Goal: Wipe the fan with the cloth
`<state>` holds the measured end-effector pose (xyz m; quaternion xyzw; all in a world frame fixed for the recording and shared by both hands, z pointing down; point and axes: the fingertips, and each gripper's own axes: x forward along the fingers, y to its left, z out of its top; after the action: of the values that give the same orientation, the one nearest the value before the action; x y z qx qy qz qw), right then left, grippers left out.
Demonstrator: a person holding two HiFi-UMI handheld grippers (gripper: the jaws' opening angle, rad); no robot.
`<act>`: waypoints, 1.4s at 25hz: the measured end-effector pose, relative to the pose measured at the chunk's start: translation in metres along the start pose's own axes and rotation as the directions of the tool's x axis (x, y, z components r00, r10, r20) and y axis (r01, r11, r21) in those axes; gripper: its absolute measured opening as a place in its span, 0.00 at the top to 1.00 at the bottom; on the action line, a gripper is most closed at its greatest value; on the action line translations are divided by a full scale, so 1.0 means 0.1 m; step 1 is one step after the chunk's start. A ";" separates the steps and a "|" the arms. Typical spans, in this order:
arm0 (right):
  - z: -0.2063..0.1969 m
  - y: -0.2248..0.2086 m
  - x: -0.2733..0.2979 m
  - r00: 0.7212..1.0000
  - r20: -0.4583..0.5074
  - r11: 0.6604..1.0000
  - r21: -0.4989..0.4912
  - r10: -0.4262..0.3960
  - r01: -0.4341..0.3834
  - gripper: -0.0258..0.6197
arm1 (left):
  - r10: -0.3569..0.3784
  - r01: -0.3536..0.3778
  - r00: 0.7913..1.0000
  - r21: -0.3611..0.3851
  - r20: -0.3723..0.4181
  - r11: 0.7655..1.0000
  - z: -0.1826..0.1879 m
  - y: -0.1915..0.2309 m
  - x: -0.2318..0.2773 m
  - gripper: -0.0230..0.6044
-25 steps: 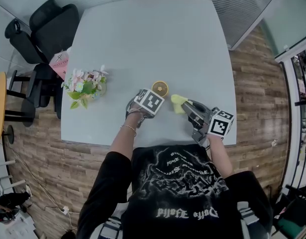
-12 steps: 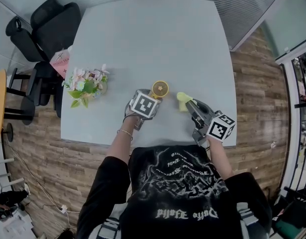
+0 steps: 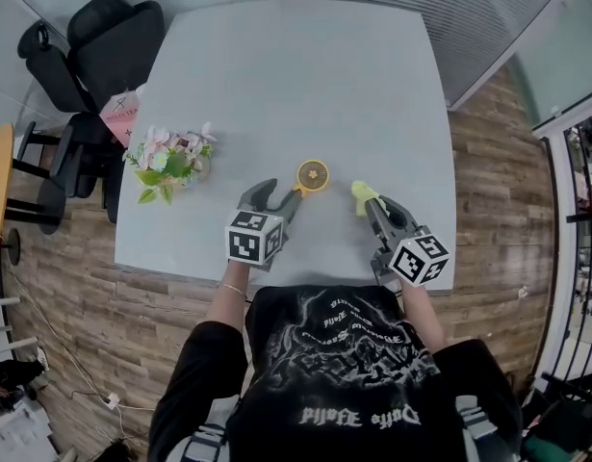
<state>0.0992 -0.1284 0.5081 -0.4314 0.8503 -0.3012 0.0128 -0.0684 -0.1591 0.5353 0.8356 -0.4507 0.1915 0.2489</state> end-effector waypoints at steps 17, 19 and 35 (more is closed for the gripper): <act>-0.24 -0.15 -0.10 0.990 -0.038 0.985 -0.110 -0.138 0.133 0.91 | 0.053 -0.046 0.992 -0.062 0.118 0.997 -0.36 -0.20 -0.42 0.64; -0.22 -0.17 -0.10 0.987 -0.030 0.980 -0.128 -0.156 0.151 0.91 | 0.066 -0.057 0.989 -0.070 0.132 0.996 -0.32 -0.17 -0.44 0.70; -0.26 -0.06 -0.03 0.990 -0.067 0.985 -0.127 -0.128 0.118 0.92 | 0.112 -0.109 0.985 -0.030 0.128 0.994 -0.31 -0.19 -0.42 0.93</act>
<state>0.0983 -0.1155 0.5311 -0.4714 0.8389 -0.2644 -0.0645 -0.0773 -0.1041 0.5327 0.8171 -0.5138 0.1449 0.2176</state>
